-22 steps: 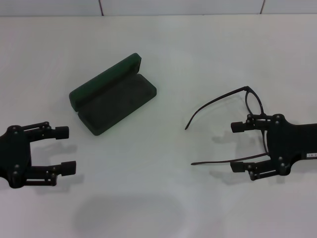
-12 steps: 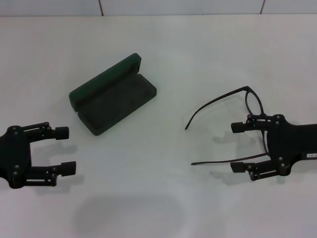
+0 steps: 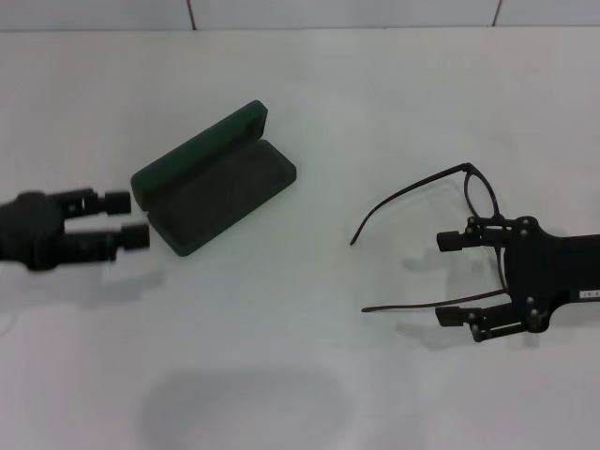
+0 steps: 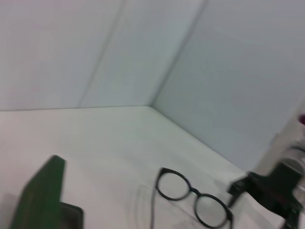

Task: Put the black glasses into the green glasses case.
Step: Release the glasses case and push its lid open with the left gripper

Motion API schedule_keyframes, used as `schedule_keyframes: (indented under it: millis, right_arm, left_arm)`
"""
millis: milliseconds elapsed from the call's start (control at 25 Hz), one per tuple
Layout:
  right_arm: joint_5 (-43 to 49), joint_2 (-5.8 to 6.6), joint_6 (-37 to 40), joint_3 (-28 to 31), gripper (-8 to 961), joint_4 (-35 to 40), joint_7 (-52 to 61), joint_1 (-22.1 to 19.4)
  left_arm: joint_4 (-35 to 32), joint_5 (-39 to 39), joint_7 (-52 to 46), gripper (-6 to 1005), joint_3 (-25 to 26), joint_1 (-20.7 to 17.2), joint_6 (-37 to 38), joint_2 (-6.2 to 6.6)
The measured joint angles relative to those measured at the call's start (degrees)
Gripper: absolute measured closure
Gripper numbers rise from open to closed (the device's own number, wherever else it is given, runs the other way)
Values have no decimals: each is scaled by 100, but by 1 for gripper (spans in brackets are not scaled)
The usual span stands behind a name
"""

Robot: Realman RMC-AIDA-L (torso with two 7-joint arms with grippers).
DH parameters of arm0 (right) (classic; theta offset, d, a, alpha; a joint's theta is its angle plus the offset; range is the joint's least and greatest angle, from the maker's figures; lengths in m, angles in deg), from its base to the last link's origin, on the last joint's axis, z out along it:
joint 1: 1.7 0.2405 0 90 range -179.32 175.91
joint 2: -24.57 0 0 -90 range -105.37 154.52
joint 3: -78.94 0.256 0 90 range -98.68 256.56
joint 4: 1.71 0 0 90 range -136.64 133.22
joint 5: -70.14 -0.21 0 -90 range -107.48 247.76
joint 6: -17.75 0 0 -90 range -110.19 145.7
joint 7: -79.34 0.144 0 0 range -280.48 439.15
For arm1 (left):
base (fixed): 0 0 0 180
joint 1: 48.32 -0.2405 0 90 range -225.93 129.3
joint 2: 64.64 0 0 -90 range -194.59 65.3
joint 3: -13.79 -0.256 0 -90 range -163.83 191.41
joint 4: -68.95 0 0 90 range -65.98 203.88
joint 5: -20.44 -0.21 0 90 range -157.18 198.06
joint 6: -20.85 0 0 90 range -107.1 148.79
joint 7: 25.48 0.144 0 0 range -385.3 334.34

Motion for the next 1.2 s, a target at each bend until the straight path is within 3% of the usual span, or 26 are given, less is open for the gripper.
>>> schedule_keyframes:
  millis: [160, 320, 520, 720, 920, 1080, 1200]
  right_arm:
    - [3, 0, 12, -1, 83, 1, 0, -3]
    - [13, 0, 24, -13, 83, 2, 0, -16]
    - [14, -4, 28, -19, 83, 4, 0, -18]
    - [14, -37, 8, -45, 83, 4, 0, 69]
    - [16, -68, -18, -51, 83, 4, 0, 135]
    - [29, -71, -20, -53, 83, -8, 9, 120]
    - [73, -70, -19, -59, 83, -21, 9, 113]
  left_arm:
    - [-166, -124, -591, 133, -29, 232, -443, -15]
    - [-491, -718, -1189, 150, -47, 723, -841, -4]
    - [-1152, -1618, -1804, 155, -88, 1362, -1143, -126]
    - [-1559, -2782, -2669, 157, -681, 2073, -1525, -184]
    - [-1404, -3468, -3216, 158, -1457, 2586, -1858, -172]
    - [-939, -3862, -3310, 159, -1750, 3020, -2049, -218]
    - [-701, -3953, -3330, 160, -1910, 3129, -2247, -248]
